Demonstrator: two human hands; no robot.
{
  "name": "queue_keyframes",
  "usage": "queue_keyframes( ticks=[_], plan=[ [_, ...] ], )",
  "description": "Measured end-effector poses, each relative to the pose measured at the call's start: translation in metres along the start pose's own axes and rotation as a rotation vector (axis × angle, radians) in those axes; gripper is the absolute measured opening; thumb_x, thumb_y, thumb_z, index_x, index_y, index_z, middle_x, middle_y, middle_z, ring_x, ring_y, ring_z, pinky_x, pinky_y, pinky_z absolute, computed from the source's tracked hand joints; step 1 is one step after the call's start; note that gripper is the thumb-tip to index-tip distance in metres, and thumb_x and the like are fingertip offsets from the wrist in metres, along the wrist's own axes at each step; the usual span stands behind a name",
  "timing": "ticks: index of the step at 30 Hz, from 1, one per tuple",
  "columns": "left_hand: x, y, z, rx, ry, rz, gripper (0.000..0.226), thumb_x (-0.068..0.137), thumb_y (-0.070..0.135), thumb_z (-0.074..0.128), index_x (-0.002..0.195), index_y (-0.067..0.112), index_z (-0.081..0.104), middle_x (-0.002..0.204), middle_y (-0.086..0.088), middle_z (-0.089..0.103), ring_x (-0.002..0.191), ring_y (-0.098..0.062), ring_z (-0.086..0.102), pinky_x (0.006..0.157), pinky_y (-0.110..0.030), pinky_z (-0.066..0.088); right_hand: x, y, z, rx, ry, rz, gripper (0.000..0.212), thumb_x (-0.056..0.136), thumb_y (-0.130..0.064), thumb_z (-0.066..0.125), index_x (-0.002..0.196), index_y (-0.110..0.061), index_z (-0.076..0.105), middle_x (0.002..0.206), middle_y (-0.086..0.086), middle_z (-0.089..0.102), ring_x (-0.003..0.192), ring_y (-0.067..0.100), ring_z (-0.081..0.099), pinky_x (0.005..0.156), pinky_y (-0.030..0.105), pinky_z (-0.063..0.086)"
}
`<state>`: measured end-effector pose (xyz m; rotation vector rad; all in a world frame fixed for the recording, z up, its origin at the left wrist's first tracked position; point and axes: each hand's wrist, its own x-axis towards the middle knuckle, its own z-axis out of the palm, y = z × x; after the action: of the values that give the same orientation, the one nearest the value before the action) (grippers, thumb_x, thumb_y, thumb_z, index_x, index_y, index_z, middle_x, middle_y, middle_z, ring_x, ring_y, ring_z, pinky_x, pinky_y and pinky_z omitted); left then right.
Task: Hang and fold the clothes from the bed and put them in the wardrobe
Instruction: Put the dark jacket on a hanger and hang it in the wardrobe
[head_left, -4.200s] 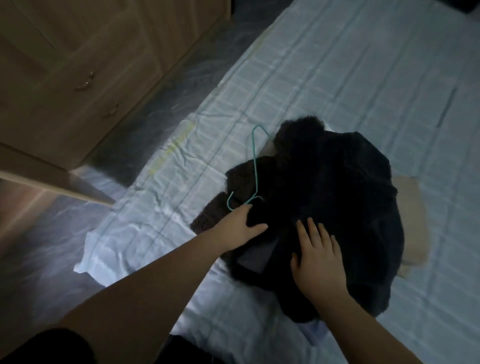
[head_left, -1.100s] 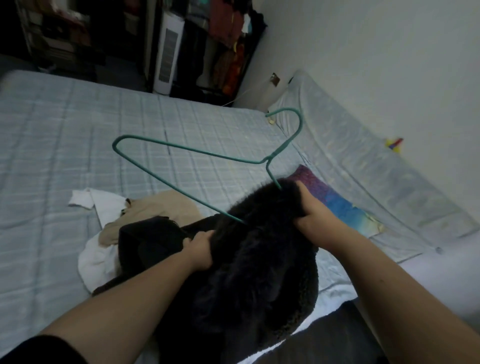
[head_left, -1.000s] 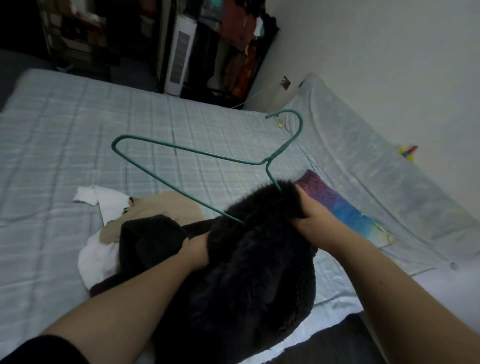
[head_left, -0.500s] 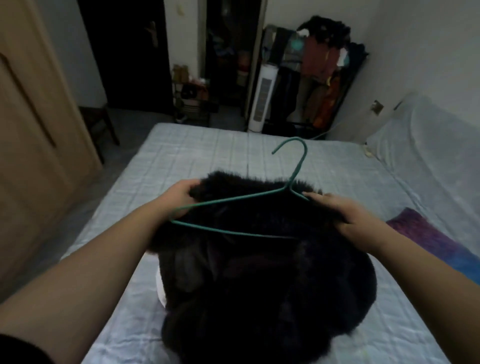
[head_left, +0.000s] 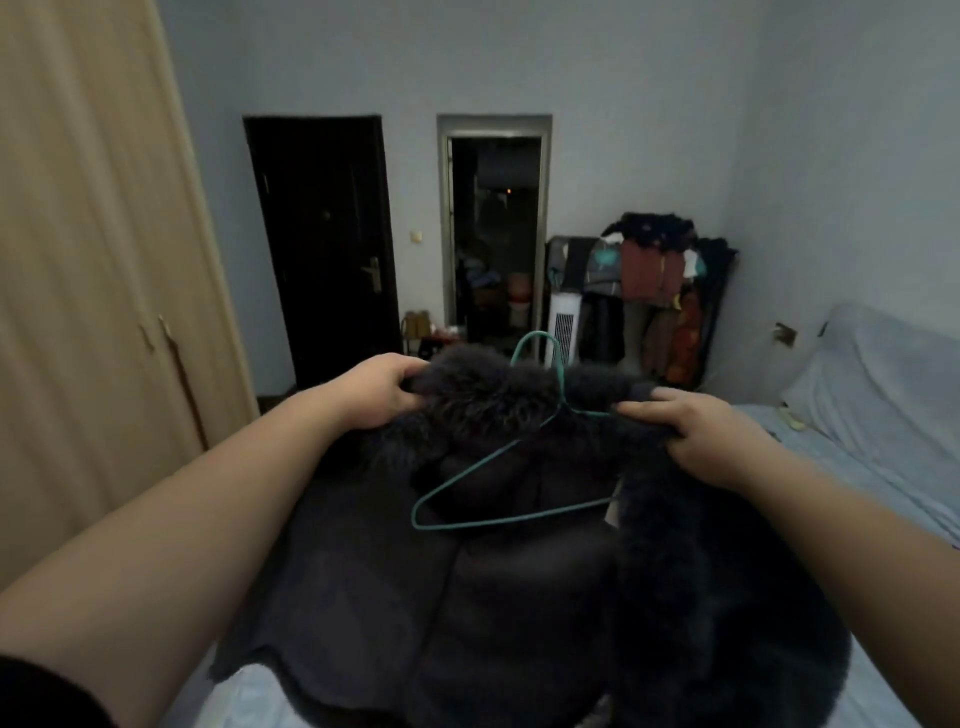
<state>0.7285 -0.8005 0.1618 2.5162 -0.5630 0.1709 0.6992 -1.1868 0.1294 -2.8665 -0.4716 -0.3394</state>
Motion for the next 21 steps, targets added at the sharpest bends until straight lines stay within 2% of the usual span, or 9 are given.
queue_keyframes(
  ticks=[1, 3, 5, 7, 11, 16, 18, 21],
  plan=[
    [0.003, 0.001, -0.007, 0.038, 0.011, -0.001, 0.023, 0.086, 0.026, 0.073, 0.107, 0.032, 0.070, 0.097, 0.015, 0.072, 0.089, 0.006, 0.063, 0.074, -0.015, 0.043, 0.006, -0.005, -0.005, -0.043, 0.029, 0.007, 0.075, 0.083, -0.005, 0.050, 0.139, -0.055, 0.044, 0.151, 0.000, 0.043, 0.135, 0.026, 0.045, 0.109, 0.033, 0.036],
    [0.006, 0.004, -0.018, 0.097, 0.035, -0.006, 0.025, 0.087, 0.025, 0.071, 0.112, 0.027, 0.069, 0.103, 0.010, 0.071, 0.096, -0.005, 0.064, 0.078, -0.022, 0.043, 0.014, -0.019, -0.017, -0.121, 0.108, -0.001, 0.070, 0.085, -0.011, 0.048, 0.140, -0.054, 0.042, 0.133, -0.005, 0.052, 0.122, 0.025, 0.054, 0.093, 0.035, 0.046],
    [0.007, 0.003, -0.026, 0.151, 0.072, -0.032, 0.030, 0.089, 0.025, 0.068, 0.119, 0.022, 0.065, 0.112, 0.003, 0.069, 0.104, -0.015, 0.063, 0.082, -0.026, 0.042, 0.022, -0.035, -0.027, -0.183, 0.197, -0.001, 0.065, 0.087, -0.016, 0.046, 0.142, -0.051, 0.042, 0.118, -0.008, 0.053, 0.112, 0.023, 0.058, 0.081, 0.035, 0.048],
    [0.006, 0.001, -0.032, 0.169, 0.105, -0.049, 0.033, 0.091, 0.026, 0.065, 0.124, 0.020, 0.062, 0.119, -0.002, 0.066, 0.109, -0.020, 0.061, 0.084, -0.026, 0.040, 0.030, -0.049, -0.037, -0.213, 0.278, 0.007, 0.064, 0.087, -0.018, 0.045, 0.142, -0.050, 0.042, 0.116, -0.009, 0.053, 0.110, 0.022, 0.058, 0.074, 0.034, 0.048],
    [0.006, -0.005, -0.037, 0.135, 0.174, -0.103, 0.038, 0.092, 0.028, 0.063, 0.128, 0.018, 0.058, 0.126, -0.005, 0.063, 0.114, -0.023, 0.059, 0.091, -0.030, 0.045, 0.050, -0.066, -0.057, -0.248, 0.350, 0.002, 0.064, 0.087, -0.017, 0.045, 0.142, -0.049, 0.042, 0.116, -0.008, 0.053, 0.113, 0.021, 0.056, 0.077, 0.037, 0.052],
    [0.008, 0.004, -0.023, 0.035, 0.132, -0.110, 0.033, 0.089, 0.030, 0.065, 0.119, 0.016, 0.065, 0.116, -0.004, 0.068, 0.108, -0.019, 0.062, 0.093, -0.031, 0.049, 0.070, -0.092, -0.057, -0.281, 0.409, 0.026, 0.059, 0.091, -0.018, 0.045, 0.142, -0.046, 0.041, 0.113, -0.003, 0.052, 0.104, 0.026, 0.059, 0.068, 0.036, 0.049],
    [0.005, 0.003, -0.015, 0.018, 0.126, -0.079, 0.028, 0.089, 0.031, 0.067, 0.114, 0.020, 0.068, 0.115, -0.001, 0.068, 0.109, -0.015, 0.062, 0.093, -0.028, 0.047, 0.074, -0.098, -0.051, -0.233, 0.434, 0.016, 0.061, 0.089, -0.016, 0.046, 0.143, -0.044, 0.039, 0.114, -0.002, 0.052, 0.101, 0.027, 0.060, 0.068, 0.036, 0.048],
    [0.005, -0.001, -0.003, 0.001, 0.201, -0.057, 0.031, 0.091, 0.027, 0.064, 0.121, 0.017, 0.065, 0.122, -0.003, 0.064, 0.117, -0.015, 0.056, 0.093, -0.020, 0.039, 0.075, -0.102, -0.044, -0.139, 0.444, 0.028, 0.069, 0.086, -0.015, 0.049, 0.146, -0.041, 0.027, 0.118, -0.001, 0.055, 0.099, 0.029, 0.062, 0.072, 0.039, 0.051]
  ],
)
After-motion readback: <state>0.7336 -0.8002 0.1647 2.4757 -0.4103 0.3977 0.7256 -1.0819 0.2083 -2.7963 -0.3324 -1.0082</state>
